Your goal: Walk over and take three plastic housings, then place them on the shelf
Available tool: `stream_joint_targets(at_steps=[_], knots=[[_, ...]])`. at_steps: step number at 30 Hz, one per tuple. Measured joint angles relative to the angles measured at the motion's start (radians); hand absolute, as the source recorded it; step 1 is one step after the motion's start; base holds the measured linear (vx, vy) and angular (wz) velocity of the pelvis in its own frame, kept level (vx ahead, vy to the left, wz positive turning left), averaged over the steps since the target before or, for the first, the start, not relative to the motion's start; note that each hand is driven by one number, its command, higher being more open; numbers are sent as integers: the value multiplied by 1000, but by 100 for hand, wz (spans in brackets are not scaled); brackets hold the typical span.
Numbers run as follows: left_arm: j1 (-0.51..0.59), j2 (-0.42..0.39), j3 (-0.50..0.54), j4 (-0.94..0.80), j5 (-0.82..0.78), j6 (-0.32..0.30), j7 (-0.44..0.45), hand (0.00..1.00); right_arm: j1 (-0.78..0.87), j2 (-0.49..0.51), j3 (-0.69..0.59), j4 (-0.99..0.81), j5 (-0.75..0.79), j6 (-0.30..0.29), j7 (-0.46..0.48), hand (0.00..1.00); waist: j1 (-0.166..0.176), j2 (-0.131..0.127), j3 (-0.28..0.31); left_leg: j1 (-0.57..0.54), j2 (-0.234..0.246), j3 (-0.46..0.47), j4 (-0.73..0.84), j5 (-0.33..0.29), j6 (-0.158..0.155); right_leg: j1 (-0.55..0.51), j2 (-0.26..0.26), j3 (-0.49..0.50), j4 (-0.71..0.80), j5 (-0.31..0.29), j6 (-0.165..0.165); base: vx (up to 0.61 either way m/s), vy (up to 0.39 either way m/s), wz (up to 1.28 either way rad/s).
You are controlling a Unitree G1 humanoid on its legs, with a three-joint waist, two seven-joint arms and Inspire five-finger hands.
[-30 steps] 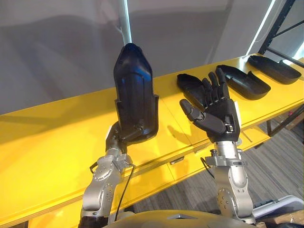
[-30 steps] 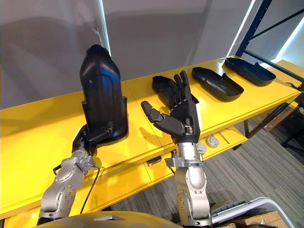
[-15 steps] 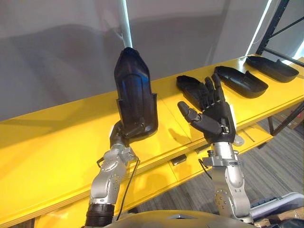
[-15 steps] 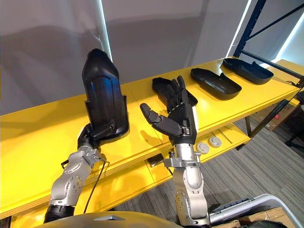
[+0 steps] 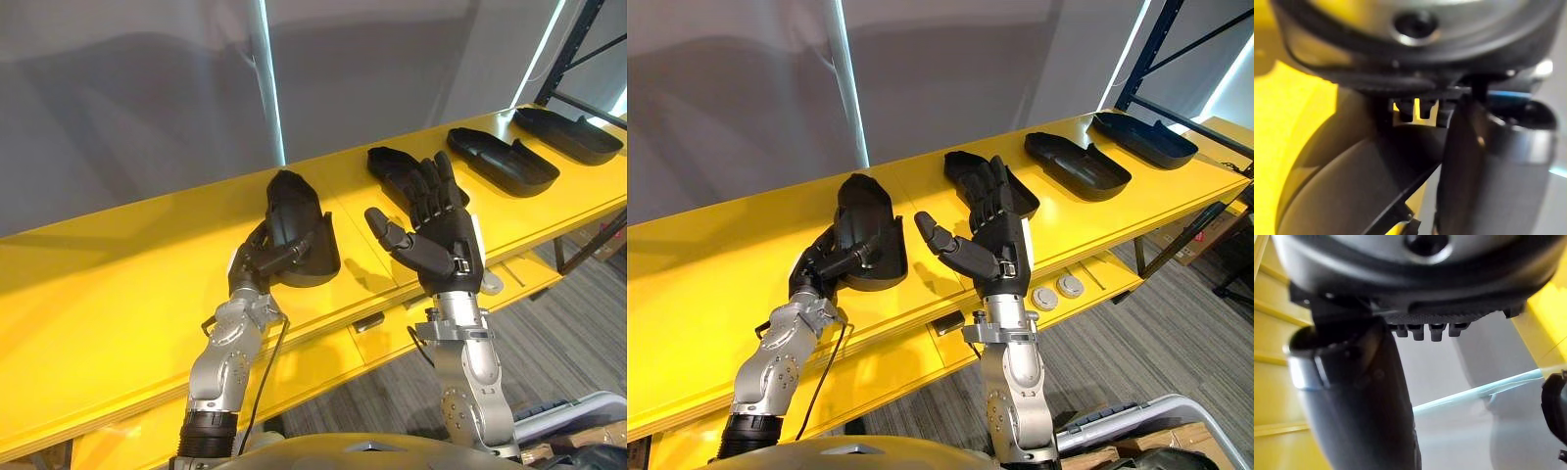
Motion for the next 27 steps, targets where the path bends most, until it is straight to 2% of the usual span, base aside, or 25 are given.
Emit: stream_joint_targets(at_steps=[7, 10, 13, 15, 18, 19, 24, 27], knots=[[-6, 2, 0, -1, 10, 0, 17, 100, -2, 0, 3, 0, 0, 0, -7, 100, -1, -7, 10, 0, 0, -1, 0, 0, 2, 0, 0, 0, 0, 1, 2, 0, 0, 0], [-12, 2, -4, -4, 63, 5, 12, 100, -2, 0, 4, 0, 0, 0, -10, 100, -1, -7, 13, 0, 0, -1, 0, 0, 3, 0, 0, 0, 0, 2, 3, 0, 0, 0], [-24, 2, -10, -17, 200, 34, -3, 100, -10, -1, 19, 0, 1, 1, -17, 100, -5, -10, 16, 0, 0, -1, 0, 0, 3, 0, 2, -1, 0, 2, 3, 0, 0, 0], [-47, 8, -11, -17, 357, 51, -19, 100, -15, -1, 26, 0, 2, 1, -26, 100, -10, -13, 19, -1, 0, -1, 0, 0, 3, 0, 3, -1, 0, 1, 3, 0, 0, 0], [-56, 65, 4, -17, 470, 56, -32, 100, -17, -7, 39, 0, 2, 4, -29, 100, -17, -8, 26, -2, 0, -1, 0, 0, 2, 0, 3, -2, 0, 1, 2, 0, 0, 0], [-69, 116, 22, -18, 533, 67, -46, 100, -20, -8, 39, 0, 4, 6, -30, 100, -17, -4, 35, -3, 0, -2, 0, 0, 2, 0, 3, -4, 1, 2, 2, 0, 0, 0], [-70, 189, 78, -33, 568, 63, -35, 100, -18, -10, 39, 0, 5, 21, -30, 100, -23, -9, 39, -6, -1, -3, 0, 4, 2, 6, 1, -6, 1, 4, 2, 0, 0, 1], [-70, 199, 119, -73, 575, 20, 11, 100, -15, -10, 39, -1, 5, 22, -29, 100, -23, -10, 39, -7, -1, -8, 0, 3, 2, 10, 0, -13, 0, 4, 2, 0, 0, 6]])
